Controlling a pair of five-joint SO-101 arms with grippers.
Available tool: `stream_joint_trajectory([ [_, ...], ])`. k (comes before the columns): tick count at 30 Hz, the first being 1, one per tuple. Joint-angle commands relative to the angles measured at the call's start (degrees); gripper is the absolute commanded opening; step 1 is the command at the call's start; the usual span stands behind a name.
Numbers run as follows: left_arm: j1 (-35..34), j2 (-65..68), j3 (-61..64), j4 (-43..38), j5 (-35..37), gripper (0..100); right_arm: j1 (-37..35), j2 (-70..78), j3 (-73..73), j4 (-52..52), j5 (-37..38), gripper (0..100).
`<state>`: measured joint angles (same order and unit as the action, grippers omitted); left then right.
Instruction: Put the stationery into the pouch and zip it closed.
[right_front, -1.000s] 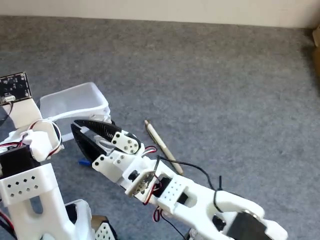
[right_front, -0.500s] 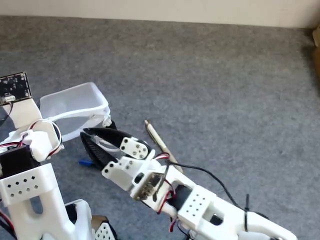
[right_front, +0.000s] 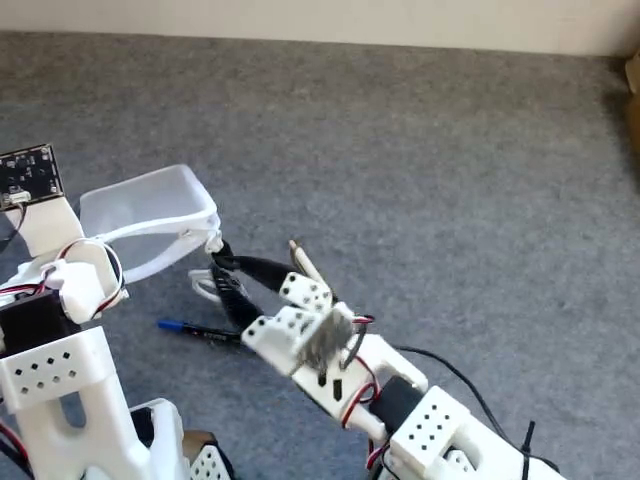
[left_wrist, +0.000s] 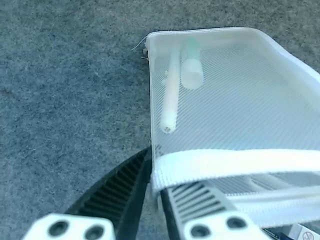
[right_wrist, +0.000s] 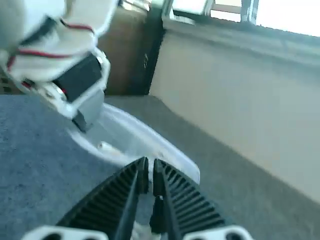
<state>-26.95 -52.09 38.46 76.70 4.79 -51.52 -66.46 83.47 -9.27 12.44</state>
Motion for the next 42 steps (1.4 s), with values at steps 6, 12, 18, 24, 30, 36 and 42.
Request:
stream_joint_trajectory([
  [6,-0.84,-0.13,-0.4,-1.14,-0.26,1,10.15,-1.36,-16.13,30.46,-9.67,2.1],
  [12,-0.92,-0.13,-0.48,-1.14,-0.26,1,13.85,-1.27,-20.09,35.21,-9.58,2.1],
  [18,-4.18,-0.13,-0.92,-1.14,0.62,1,14.29,-1.01,-20.09,35.3,-9.49,2.1],
  [24,-5.93,-0.13,-0.75,-1.85,1.85,1,14.29,7.25,-20.62,35.3,-6.68,2.1],
  [30,-5.93,-0.13,-0.57,-1.85,1.85,1,14.99,15.69,-24.04,35.3,-6.51,2.1],
  [36,-6.02,-0.13,-0.57,-1.93,2.02,1,18.42,22.29,-26.86,35.3,-6.68,2.1],
  [42,-6.46,-0.13,-0.57,-1.93,2.02,1,18.68,28.26,-29.49,35.3,-6.68,2.1],
])
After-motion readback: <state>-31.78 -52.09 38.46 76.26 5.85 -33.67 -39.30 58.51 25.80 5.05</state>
